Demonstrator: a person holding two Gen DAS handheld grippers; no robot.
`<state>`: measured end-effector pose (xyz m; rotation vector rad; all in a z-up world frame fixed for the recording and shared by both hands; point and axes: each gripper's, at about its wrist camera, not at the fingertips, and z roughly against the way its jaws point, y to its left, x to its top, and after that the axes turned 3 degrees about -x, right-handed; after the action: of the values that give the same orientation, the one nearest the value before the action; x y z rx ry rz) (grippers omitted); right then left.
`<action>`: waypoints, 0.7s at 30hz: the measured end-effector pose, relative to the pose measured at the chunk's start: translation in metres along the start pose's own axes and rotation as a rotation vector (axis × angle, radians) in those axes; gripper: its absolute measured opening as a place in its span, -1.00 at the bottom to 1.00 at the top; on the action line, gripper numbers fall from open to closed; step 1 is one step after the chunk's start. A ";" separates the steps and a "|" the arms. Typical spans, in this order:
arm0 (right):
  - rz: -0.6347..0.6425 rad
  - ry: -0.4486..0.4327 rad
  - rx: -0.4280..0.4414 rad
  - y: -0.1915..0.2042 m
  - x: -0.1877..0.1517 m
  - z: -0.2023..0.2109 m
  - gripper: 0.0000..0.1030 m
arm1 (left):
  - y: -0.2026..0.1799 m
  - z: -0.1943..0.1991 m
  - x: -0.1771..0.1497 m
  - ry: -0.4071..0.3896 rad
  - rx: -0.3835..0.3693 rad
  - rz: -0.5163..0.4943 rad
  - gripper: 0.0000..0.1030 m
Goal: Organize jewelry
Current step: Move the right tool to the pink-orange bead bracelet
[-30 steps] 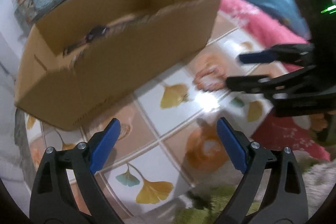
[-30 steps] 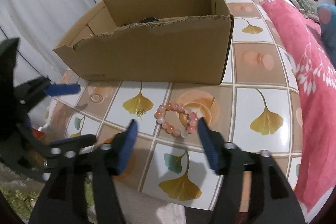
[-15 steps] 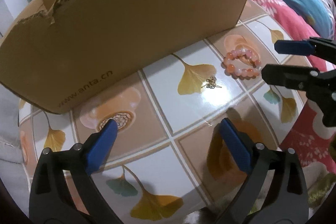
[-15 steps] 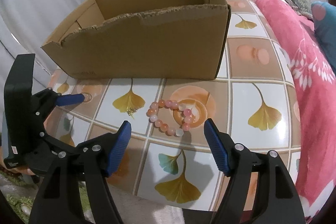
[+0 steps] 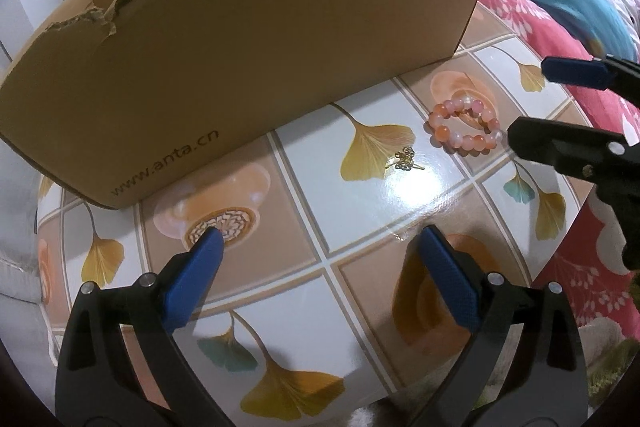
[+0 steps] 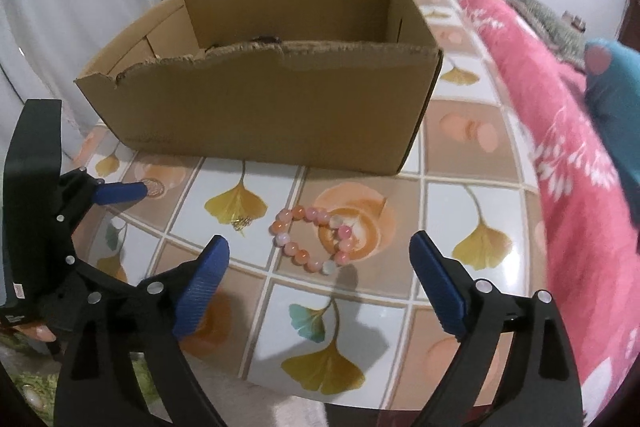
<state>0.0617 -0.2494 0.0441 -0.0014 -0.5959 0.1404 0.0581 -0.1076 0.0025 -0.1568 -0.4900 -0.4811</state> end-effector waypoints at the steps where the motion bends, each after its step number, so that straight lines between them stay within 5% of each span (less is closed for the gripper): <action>1: -0.001 -0.005 -0.006 0.000 0.001 0.001 0.76 | 0.000 0.000 0.000 0.000 0.000 0.000 0.84; 12: 0.015 -0.128 -0.160 -0.010 0.009 0.021 0.86 | 0.002 -0.001 0.001 -0.003 0.000 -0.002 0.85; 21: 0.065 -0.180 -0.132 -0.006 0.006 0.029 0.86 | 0.004 0.001 -0.001 -0.003 0.013 0.022 0.87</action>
<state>0.0515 -0.2559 0.0713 -0.1373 -0.7845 0.1652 0.0591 -0.1031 0.0028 -0.1505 -0.4934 -0.4564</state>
